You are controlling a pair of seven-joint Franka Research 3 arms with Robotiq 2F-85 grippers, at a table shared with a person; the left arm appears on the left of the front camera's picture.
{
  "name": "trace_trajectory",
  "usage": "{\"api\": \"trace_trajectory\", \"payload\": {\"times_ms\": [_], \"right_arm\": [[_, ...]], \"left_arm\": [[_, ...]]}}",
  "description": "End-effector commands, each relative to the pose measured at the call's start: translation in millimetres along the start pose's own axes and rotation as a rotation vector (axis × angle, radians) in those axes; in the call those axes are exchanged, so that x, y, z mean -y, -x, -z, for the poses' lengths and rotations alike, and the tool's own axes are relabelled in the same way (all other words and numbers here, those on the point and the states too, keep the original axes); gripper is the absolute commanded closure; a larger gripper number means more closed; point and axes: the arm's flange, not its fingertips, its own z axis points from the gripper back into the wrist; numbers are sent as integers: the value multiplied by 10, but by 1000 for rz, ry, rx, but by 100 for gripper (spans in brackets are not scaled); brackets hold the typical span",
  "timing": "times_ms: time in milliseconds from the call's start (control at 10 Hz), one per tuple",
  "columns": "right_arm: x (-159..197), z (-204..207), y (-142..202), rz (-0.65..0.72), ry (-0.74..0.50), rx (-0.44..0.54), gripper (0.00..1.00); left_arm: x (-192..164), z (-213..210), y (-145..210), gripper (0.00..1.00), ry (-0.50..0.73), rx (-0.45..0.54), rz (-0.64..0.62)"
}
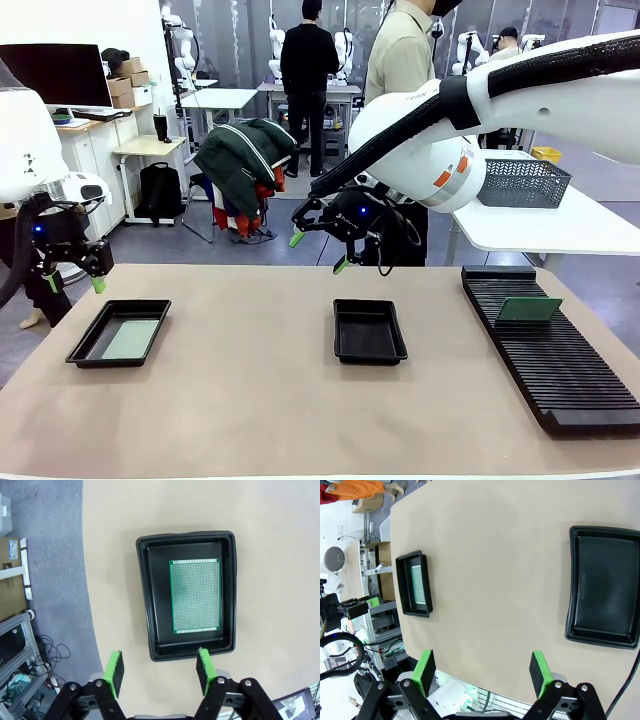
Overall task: Inspect and transfer BCBs to ESD trays.
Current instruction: Pick up the Blank PCB from the PCB Rack and place it in the right ESD tray.
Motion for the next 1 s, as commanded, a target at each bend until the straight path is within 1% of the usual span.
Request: {"api": "trace_trajectory", "payload": {"times_ms": [0,100,200,400,600,900], "right_arm": [[-15,24,-3,14,17,15,0],[0,0,0,0,0,0,0],[105,-111,-19,-19,12,15,0],[269,-374,21,-177,36,31,0],[442,-691,27,-326,126,19,0],[767,-1355,-20,-521,193,1,0]], "left_arm": [[-4,10,3,22,3,4,7],[-4,10,3,22,3,4,7],[-4,10,3,22,3,4,7],[-4,10,3,22,3,4,7],[-4,10,3,22,3,4,7],[-4,10,3,22,3,4,7]]}}
